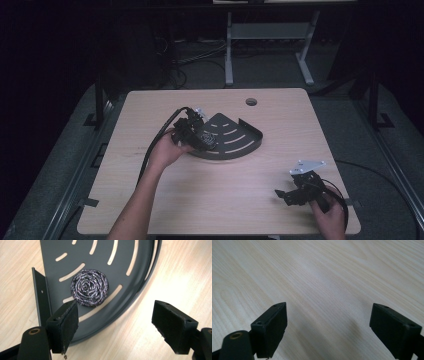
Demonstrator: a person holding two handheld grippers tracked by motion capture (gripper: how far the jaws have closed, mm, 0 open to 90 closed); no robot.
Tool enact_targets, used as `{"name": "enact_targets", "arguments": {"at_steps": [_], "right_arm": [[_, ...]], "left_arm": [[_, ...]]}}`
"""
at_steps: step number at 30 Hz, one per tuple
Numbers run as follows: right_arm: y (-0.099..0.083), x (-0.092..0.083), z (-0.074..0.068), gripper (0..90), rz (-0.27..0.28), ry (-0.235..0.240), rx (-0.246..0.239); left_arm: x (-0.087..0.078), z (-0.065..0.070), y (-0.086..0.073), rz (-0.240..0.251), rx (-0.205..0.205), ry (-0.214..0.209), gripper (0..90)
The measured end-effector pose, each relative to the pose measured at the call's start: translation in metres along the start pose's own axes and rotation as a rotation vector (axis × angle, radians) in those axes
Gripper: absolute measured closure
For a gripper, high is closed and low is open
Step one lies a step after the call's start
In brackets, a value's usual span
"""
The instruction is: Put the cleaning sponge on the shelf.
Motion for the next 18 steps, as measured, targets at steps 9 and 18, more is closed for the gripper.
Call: {"name": "enact_targets", "arguments": {"at_steps": [9,18], "right_arm": [[0.0,-0.001,0.001,14.1,0.003,-0.005,0.001],[0.0,-0.002,0.0,14.1,0.002,-0.007,0.004]], "left_arm": [[-0.011,0.009,-0.012,0.03,-0.015,0.004,21.2],[-0.015,0.02,-0.022,0.038,-0.015,-0.001,21.2]]}}
Point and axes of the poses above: each handheld gripper's, and its own axes: x roughly forward along the jaws, y roughly out of its top, z roughly to its right, the point moved 10 cm from there along x, roughly forward along the jaws, and after that the axes turned 11 degrees about z, right-handed, at the moved point
